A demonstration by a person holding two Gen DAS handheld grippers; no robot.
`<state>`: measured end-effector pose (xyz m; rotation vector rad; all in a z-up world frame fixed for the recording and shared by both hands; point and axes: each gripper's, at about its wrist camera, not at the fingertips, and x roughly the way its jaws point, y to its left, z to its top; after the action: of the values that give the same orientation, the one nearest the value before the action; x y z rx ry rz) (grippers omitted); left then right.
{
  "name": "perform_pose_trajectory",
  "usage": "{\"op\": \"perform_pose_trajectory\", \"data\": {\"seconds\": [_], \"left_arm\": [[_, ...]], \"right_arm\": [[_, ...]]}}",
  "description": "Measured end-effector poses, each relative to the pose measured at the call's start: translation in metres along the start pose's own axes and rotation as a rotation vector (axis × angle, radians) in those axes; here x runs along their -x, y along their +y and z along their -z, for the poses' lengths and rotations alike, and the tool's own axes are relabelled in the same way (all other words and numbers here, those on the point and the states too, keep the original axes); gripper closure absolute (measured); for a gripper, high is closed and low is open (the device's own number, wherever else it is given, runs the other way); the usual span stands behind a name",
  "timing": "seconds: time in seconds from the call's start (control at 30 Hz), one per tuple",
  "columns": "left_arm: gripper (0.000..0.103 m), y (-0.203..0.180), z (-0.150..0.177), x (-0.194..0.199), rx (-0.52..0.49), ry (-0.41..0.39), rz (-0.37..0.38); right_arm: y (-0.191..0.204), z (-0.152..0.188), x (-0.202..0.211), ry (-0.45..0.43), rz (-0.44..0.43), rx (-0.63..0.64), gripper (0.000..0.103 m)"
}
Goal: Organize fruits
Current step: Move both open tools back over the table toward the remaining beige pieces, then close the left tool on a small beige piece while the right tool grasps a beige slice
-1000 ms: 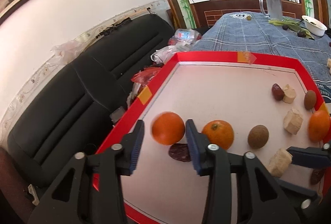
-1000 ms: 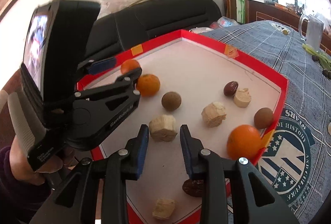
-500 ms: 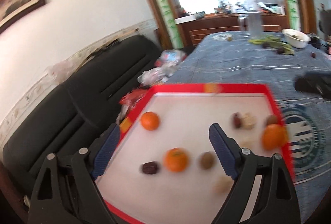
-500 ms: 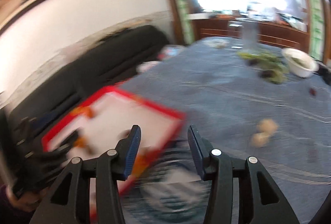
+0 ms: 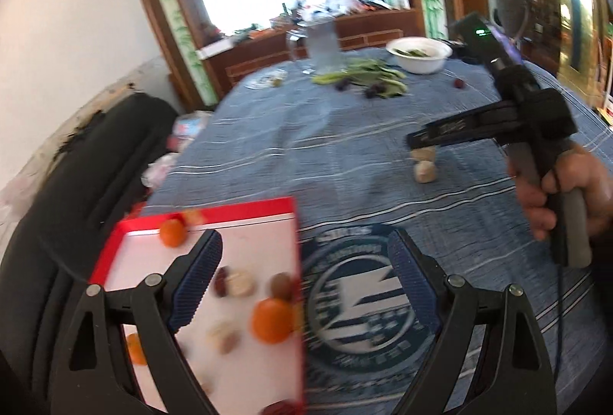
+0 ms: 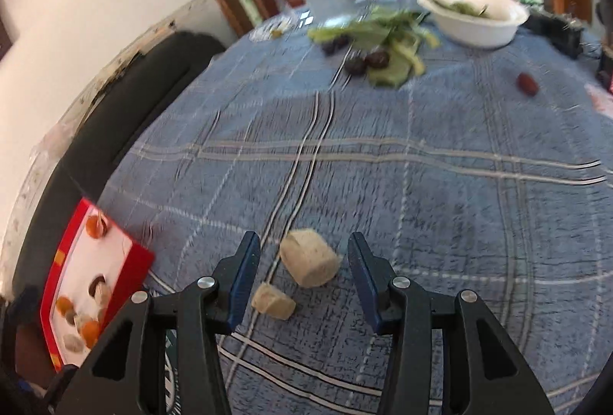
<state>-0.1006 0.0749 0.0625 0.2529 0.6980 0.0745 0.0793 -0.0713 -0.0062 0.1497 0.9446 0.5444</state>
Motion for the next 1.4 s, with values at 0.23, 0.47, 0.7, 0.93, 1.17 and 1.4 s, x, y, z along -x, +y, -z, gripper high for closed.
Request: {"op": "perform_pose_trajectory", "data": {"seconds": [0.23,0.47,0.7,0.93,1.17,1.4], "left_arm": [[0.015,-0.031,-0.019,-0.033,-0.005,0.07,0.033],[0.015,-0.053,-0.041,-0.067,0.035,0.134,0.089],[0.021,-0.077,-0.055,-0.105,0.043,0.198,0.107],[0.043,-0.087,-0.064,-0.12,0.051,0.213,0.133],[0.079,-0.093,-0.061,-0.123,0.054,0.223,0.206],[0.079,-0.083,-0.058,-0.095,0.077,0.169,0.183]], "right_arm": [[0.003,-0.001,0.001,0.022,0.015,0.013,0.072],[-0.038,-0.009,0.041,-0.072,-0.093,-0.182,0.072],[-0.06,-0.015,0.046,-0.101,-0.108,-0.291,0.072],[-0.061,-0.016,0.048,-0.107,-0.122,-0.301,0.072],[-0.059,-0.015,0.047,-0.116,-0.11,-0.289,0.072],[-0.047,-0.015,0.048,-0.126,-0.118,-0.247,0.072]]}}
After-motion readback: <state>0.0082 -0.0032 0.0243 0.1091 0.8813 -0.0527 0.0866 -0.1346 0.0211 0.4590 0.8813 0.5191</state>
